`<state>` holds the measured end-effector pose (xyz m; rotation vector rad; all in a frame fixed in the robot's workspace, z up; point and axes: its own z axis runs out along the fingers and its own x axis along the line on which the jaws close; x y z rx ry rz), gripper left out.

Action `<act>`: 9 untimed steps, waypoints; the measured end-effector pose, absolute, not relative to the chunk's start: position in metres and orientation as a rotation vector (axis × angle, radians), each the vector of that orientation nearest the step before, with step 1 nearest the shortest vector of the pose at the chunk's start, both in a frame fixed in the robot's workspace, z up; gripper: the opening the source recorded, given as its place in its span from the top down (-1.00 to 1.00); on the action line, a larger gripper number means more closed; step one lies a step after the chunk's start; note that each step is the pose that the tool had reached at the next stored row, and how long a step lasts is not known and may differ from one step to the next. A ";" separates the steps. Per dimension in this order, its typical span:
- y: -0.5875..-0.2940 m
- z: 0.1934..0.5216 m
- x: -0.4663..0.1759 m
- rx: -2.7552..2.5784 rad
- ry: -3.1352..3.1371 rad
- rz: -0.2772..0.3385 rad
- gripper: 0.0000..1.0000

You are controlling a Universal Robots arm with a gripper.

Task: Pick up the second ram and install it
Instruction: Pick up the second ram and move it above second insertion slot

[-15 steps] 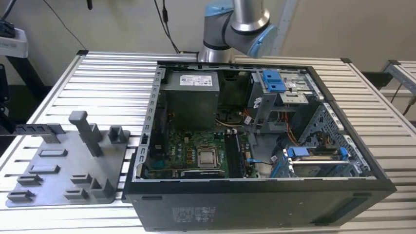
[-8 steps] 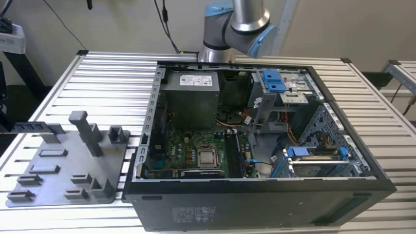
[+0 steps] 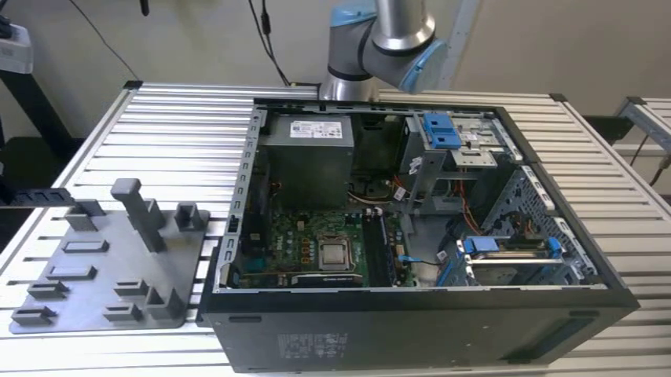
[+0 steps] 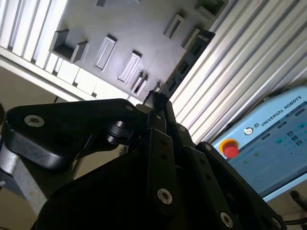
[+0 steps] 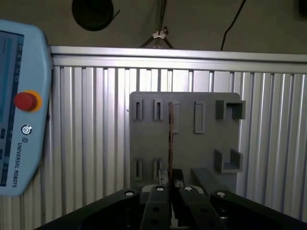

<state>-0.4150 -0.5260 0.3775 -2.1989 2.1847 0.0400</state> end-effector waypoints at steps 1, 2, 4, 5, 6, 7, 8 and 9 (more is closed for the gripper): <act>-0.526 0.379 -0.415 -2.199 2.185 0.040 0.72; -0.526 0.380 -0.415 -2.199 2.184 0.040 0.72; -0.526 0.383 -0.415 -2.199 2.185 0.040 0.72; -0.526 0.385 -0.415 -2.199 2.184 0.040 0.72; -0.526 0.386 -0.415 -2.199 2.185 0.040 0.72; -0.526 0.387 -0.415 -2.199 2.185 0.040 0.72; -0.526 0.389 -0.415 -2.199 2.185 0.040 0.72; -0.526 0.391 -0.415 -2.199 2.185 0.040 0.72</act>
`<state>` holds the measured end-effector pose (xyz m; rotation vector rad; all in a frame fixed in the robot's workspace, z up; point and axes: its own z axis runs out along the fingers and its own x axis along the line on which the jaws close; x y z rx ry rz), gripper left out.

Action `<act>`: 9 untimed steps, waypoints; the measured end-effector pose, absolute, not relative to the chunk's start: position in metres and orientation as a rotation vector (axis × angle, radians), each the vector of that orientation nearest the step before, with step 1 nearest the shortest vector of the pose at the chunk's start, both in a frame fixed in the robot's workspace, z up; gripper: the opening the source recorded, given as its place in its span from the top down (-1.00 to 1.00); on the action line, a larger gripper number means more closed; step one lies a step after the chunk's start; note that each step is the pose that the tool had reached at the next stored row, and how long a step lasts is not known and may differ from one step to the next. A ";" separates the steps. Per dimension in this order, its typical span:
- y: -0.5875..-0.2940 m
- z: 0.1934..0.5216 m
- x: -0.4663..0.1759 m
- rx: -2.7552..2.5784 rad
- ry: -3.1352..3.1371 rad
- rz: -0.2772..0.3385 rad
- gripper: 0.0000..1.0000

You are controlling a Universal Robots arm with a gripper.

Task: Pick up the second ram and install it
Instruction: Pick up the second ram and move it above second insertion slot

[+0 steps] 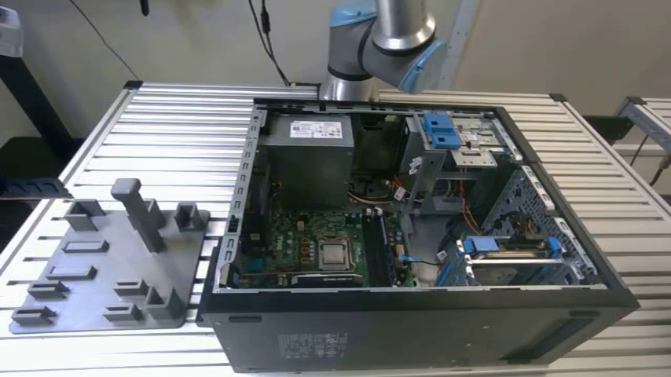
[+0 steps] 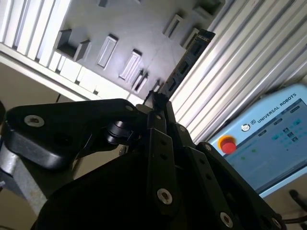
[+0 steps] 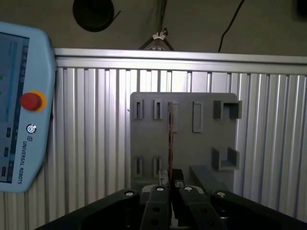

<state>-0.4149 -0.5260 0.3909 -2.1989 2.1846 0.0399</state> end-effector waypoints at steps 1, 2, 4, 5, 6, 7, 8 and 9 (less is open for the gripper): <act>-0.526 0.393 -0.415 -2.199 2.185 0.040 0.72; -0.526 0.395 -0.415 -2.199 2.185 0.040 0.72; -0.526 0.398 -0.415 -2.199 2.185 0.040 0.72; -0.526 0.400 -0.415 -2.199 2.185 0.040 0.72; -0.526 0.401 -0.415 -2.199 2.185 0.040 0.72; -0.526 0.403 -0.415 -2.199 2.185 0.040 0.72; -0.526 0.404 -0.415 -2.199 2.185 0.040 0.72; -0.526 0.405 -0.415 -2.199 2.185 0.040 0.72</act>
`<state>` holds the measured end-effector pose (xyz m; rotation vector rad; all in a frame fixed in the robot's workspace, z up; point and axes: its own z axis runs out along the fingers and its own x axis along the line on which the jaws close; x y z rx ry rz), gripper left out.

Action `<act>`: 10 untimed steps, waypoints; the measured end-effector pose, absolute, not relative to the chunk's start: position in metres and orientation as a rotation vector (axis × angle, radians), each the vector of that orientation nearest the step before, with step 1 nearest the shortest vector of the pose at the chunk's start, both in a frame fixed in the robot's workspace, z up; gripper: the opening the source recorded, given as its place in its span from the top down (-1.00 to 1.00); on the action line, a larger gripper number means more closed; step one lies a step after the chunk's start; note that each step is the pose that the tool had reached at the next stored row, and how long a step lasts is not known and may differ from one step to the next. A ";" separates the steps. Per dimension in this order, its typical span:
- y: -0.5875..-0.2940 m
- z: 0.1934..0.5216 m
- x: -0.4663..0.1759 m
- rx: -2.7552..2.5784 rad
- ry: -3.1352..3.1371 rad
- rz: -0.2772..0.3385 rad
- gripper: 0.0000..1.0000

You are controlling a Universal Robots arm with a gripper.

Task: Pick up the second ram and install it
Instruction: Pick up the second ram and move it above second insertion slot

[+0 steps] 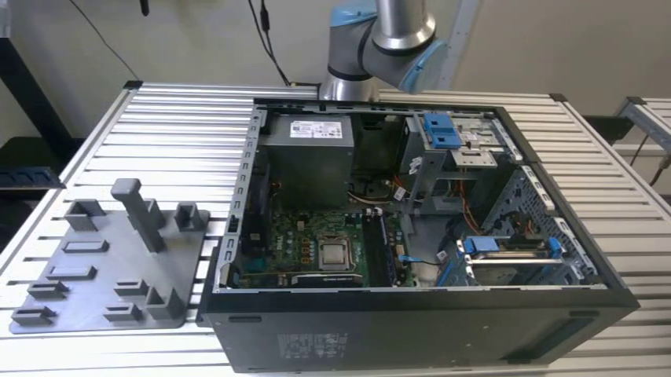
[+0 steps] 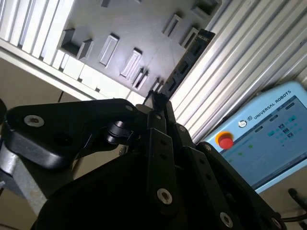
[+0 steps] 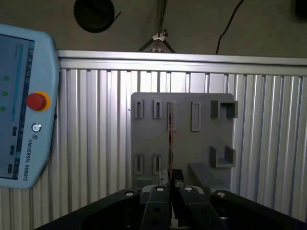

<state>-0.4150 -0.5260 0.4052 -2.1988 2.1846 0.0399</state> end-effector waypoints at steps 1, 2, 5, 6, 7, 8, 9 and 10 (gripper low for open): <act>-0.526 0.407 -0.415 -2.199 2.185 0.040 0.72; -0.526 0.408 -0.415 -2.199 2.185 0.040 0.72; -0.526 0.411 -0.415 -2.199 2.185 0.040 0.72; -0.526 0.413 -0.415 -2.199 2.185 0.040 0.72; -0.526 0.414 -0.415 -2.199 2.185 0.040 0.72; -0.526 0.416 -0.415 -2.199 2.185 0.040 0.72; -0.526 0.417 -0.415 -2.199 2.185 0.040 0.72; -0.526 0.418 -0.415 -2.199 2.185 0.040 0.72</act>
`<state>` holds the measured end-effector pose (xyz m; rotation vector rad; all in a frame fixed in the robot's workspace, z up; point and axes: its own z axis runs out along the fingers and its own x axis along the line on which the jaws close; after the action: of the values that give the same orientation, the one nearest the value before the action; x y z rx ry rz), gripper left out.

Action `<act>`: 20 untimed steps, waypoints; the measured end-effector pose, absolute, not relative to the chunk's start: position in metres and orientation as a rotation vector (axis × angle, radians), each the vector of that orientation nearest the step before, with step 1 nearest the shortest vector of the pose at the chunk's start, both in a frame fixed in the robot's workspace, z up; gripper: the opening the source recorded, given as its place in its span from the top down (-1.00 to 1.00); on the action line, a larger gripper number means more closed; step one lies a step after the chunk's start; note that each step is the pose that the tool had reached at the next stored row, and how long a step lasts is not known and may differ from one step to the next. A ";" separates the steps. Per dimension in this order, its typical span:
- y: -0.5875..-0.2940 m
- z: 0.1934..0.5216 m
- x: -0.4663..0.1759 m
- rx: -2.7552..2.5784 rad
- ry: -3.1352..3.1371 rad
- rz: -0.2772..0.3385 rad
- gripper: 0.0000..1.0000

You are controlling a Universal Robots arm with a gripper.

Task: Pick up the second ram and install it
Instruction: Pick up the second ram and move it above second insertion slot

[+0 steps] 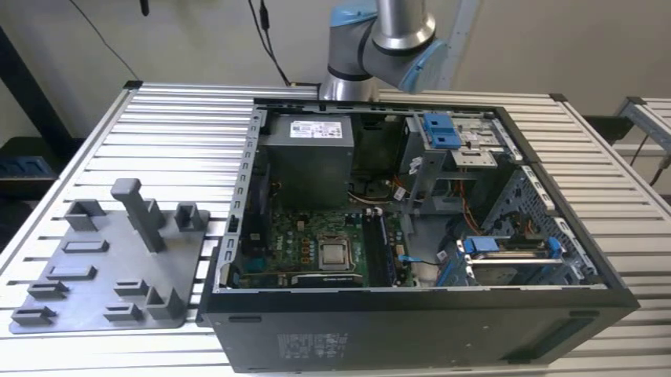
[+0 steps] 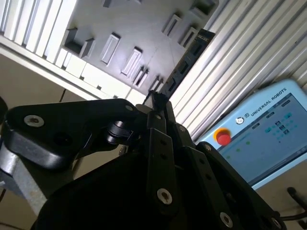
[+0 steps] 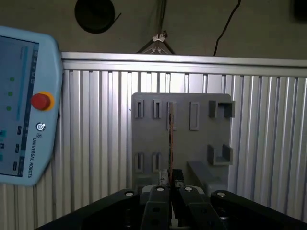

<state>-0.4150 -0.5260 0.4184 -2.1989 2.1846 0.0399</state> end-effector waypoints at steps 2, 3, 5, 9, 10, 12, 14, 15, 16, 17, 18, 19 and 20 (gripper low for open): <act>-0.526 0.421 -0.415 -2.199 2.184 0.040 0.72; -0.526 0.422 -0.415 -2.199 2.185 0.040 0.72; -0.526 0.422 -0.415 -2.199 2.184 0.040 0.72; -0.526 0.423 -0.415 -2.199 2.185 0.040 0.72; -0.526 0.423 -0.415 -2.199 2.185 0.040 0.72; -0.526 0.423 -0.414 -2.199 2.185 0.040 0.72; -0.526 0.423 -0.411 -2.199 2.185 0.040 0.72; -0.526 0.423 -0.409 -2.199 2.185 0.040 0.72; -0.526 0.423 -0.407 -2.199 2.185 0.040 0.72; -0.526 0.423 -0.405 -2.199 2.185 0.040 0.72; -0.526 0.423 -0.403 -2.199 2.185 0.040 0.72; -0.526 0.422 -0.402 -2.199 2.185 0.040 0.72; -0.526 0.423 -0.400 -2.199 2.185 0.040 0.72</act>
<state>-0.4001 -0.5260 0.4225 -2.1989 2.1847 0.0400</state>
